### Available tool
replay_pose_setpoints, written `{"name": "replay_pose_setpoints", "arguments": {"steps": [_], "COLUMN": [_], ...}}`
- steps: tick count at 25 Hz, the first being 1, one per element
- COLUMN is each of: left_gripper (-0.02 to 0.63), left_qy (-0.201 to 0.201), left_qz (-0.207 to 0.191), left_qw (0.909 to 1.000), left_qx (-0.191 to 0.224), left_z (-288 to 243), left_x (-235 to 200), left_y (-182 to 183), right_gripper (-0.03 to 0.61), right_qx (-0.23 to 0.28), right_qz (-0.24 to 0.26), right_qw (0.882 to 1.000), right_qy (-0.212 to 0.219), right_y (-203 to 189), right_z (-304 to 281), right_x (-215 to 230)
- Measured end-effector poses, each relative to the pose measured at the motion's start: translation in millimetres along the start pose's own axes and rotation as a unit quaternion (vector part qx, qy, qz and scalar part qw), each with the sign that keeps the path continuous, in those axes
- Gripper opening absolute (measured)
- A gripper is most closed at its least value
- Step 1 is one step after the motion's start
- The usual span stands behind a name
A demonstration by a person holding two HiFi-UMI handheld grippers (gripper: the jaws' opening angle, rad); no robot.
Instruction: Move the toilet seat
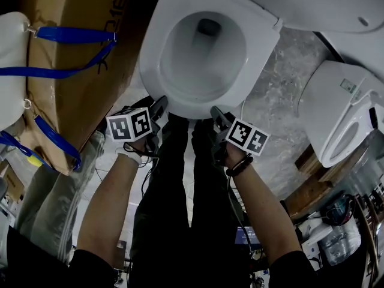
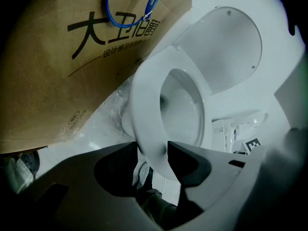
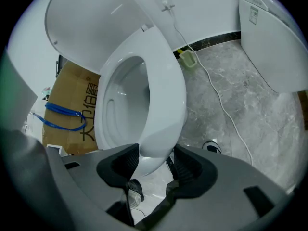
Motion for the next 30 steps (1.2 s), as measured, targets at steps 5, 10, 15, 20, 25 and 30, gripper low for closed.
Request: {"name": "replay_pose_setpoints", "arguments": {"steps": [5,10,15,20,25,30], "left_gripper": [0.19,0.19,0.19,0.19,0.19,0.19], "left_qy": [-0.013,-0.008,-0.004,-0.002,-0.006,-0.005], "left_qz": [-0.001,0.005,0.016,0.013,0.018,0.023], "left_qw": [0.9999,1.0,0.9998,0.9999,0.9997,0.9995], "left_qx": [-0.001,0.0,0.008,0.007,0.013,0.019], "left_z": [6.1,11.8,21.2,28.4,36.4,47.6], "left_x": [1.5,6.1,10.4,18.2,25.8,32.3], "left_y": [0.4,-0.2,0.6,-0.3,0.2,2.8], "right_gripper": [0.236,0.236,0.236,0.236,0.236,0.236], "right_qx": [0.013,0.015,0.021,0.024,0.031,0.037], "right_qz": [-0.035,-0.047,-0.084,-0.103,-0.116,-0.125], "right_qw": [0.999,0.999,0.996,0.994,0.992,0.991], "right_qy": [0.006,0.009,0.024,0.031,0.037,0.043], "right_y": [-0.7,-1.9,-1.8,-3.2,-3.3,-4.3], "right_z": [4.8,11.0,21.9,32.8,43.9,54.6], "right_x": [-1.6,-3.9,-7.6,-11.6,-18.2,-23.5]}}
Point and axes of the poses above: the fingertips, and each gripper's own axes: z backward along the fingers, x to its right, y out of its top, the point moved 10 cm from there along z, backward along the fingers, and after that the axes turned 3 degrees about z, right-handed, at the moved point
